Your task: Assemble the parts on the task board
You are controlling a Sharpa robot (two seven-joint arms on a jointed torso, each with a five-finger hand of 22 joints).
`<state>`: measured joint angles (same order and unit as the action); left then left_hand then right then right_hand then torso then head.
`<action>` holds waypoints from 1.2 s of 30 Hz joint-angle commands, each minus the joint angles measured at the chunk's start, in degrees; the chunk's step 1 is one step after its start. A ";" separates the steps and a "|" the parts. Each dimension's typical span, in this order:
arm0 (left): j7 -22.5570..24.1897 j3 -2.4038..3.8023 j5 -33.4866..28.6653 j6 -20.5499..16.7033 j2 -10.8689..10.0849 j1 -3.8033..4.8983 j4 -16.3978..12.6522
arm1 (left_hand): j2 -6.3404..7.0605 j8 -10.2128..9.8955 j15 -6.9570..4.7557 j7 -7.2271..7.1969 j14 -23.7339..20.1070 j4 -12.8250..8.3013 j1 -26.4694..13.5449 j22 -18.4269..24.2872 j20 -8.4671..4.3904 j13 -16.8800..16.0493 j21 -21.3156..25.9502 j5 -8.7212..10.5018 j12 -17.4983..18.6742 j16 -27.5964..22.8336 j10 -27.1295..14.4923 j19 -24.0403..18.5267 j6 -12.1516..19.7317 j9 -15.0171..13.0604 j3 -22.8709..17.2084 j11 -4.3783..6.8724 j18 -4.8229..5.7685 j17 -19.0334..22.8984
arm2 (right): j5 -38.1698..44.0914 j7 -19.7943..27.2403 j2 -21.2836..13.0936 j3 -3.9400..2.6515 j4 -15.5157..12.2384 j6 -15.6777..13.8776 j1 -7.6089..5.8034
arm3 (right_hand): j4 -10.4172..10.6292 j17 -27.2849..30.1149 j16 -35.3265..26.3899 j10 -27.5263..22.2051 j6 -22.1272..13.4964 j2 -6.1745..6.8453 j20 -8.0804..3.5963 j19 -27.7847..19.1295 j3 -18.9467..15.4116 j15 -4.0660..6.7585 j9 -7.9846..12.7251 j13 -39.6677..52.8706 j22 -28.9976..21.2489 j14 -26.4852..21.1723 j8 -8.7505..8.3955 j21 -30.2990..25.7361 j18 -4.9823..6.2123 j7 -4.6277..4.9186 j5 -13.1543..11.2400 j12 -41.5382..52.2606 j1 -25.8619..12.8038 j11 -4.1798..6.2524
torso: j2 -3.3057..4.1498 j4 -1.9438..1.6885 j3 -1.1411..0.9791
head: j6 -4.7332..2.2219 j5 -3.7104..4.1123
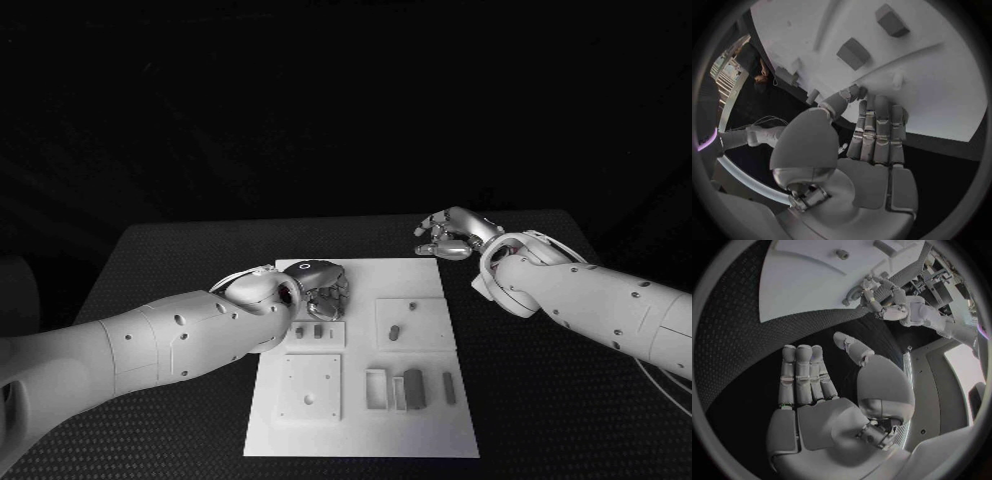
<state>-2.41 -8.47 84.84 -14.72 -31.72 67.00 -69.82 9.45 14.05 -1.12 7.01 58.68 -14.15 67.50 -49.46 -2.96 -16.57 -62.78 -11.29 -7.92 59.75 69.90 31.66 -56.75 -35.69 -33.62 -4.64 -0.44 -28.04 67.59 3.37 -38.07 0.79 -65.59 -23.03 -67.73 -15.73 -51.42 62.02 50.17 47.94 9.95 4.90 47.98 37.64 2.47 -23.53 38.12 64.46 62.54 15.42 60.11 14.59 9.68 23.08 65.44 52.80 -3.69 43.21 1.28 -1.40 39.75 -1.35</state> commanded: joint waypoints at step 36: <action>2.10 -0.12 0.16 -0.36 0.37 -0.52 0.52 | -4.00 1.59 -2.44 -1.66 4.40 -1.57 2.88 -0.17 -5.73 -0.73 -1.23 5.12 -0.35 2.49 5.91 4.27 -5.04 0.69 -3.50 2.15 0.09 -0.18 | 0.08 0.53 -0.10 -0.03 -0.26 0.68 0.02 | -0.09 0.23 -0.26 -0.39 -0.03 -0.03 0.27 -0.34 -0.21 -0.04 0.10 -0.31 -0.06 -0.28 0.35 -0.34 0.41 0.32 0.25 -0.26 -0.40 0.03 | -0.04 -0.02 0.02 | -0.12 0.25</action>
<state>-1.37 -8.47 84.81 -14.14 -31.32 66.72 -69.26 6.02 15.49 -3.63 5.39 62.67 -15.65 69.82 -49.68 -3.25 -17.30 -63.86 -6.36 -8.54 62.34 75.44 35.66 -61.39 -35.02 -36.87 -2.48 -0.45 -28.28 67.58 3.37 -38.18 0.78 -65.75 -22.93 -67.73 -15.73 -51.25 62.02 50.18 48.01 9.95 5.10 47.78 37.64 2.45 -23.48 37.88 64.46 62.56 15.42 60.11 14.20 9.55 23.08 65.44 52.80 -3.69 43.18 1.25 -1.37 39.73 -1.05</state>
